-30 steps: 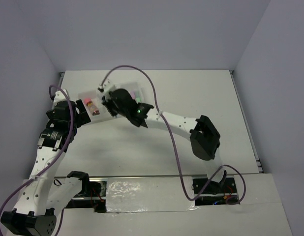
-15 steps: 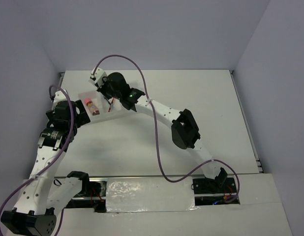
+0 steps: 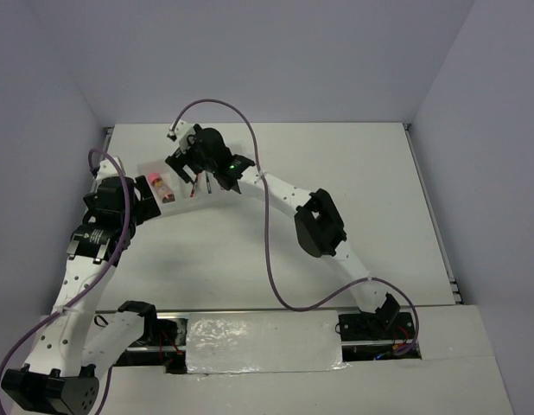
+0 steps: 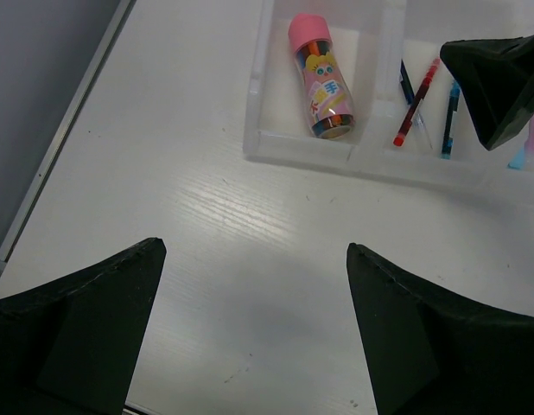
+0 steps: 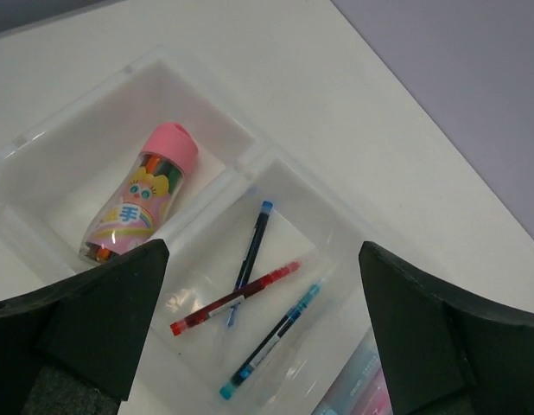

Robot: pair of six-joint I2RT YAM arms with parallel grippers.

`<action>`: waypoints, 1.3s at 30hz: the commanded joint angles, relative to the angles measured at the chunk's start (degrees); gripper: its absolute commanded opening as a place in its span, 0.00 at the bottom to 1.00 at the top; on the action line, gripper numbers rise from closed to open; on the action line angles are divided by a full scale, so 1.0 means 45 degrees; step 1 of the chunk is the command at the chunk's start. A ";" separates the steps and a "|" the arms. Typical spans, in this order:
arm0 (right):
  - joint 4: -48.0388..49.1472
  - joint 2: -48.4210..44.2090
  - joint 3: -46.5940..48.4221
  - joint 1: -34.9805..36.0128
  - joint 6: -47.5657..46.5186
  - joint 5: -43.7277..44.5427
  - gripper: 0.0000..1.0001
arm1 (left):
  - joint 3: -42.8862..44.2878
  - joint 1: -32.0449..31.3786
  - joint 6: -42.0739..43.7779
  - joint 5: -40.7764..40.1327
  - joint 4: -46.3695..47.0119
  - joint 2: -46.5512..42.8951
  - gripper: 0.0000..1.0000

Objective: Sort the stationery into containers
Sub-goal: Place the pen in the storage box, then reset both arms

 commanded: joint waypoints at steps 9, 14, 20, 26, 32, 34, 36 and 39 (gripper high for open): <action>0.1950 -1.1222 -0.9590 0.0265 0.2810 0.3360 1.00 | 0.0302 0.0072 0.0055 -0.0258 0.0278 -0.0356 0.99; -0.1422 -1.7331 -1.3421 0.0363 0.5265 0.7807 1.00 | 0.0340 0.0111 -0.0003 -0.0764 0.0220 -0.0863 0.99; -0.6658 -2.2082 -1.5475 0.0363 0.7495 0.9770 1.00 | 0.0419 0.0131 -0.0121 -0.1332 0.0161 -0.1780 0.99; -1.0097 -2.4589 -1.5421 0.0343 0.8221 1.0396 1.00 | 0.1023 0.0111 -0.0335 -0.1879 -0.0892 -0.2172 0.99; -1.1878 -2.5587 -1.5477 0.0343 0.8692 0.9617 1.00 | 0.1200 0.0111 -0.0472 -0.1099 -0.1577 -0.3421 0.99; -1.1918 -2.5744 -1.5887 0.0363 0.8632 0.9672 1.00 | 0.0929 0.0111 -0.0433 -0.1059 -0.1500 -0.3927 0.99; -1.1995 -2.5744 -1.6084 0.0343 0.8848 0.9888 1.00 | 0.0635 0.0111 -0.0413 -0.1098 -0.1304 -0.4396 0.99; -1.1489 -2.5549 -1.6201 0.0343 0.8614 0.9616 1.00 | 0.0283 0.0111 -0.0530 -0.1234 -0.1245 -0.4749 0.99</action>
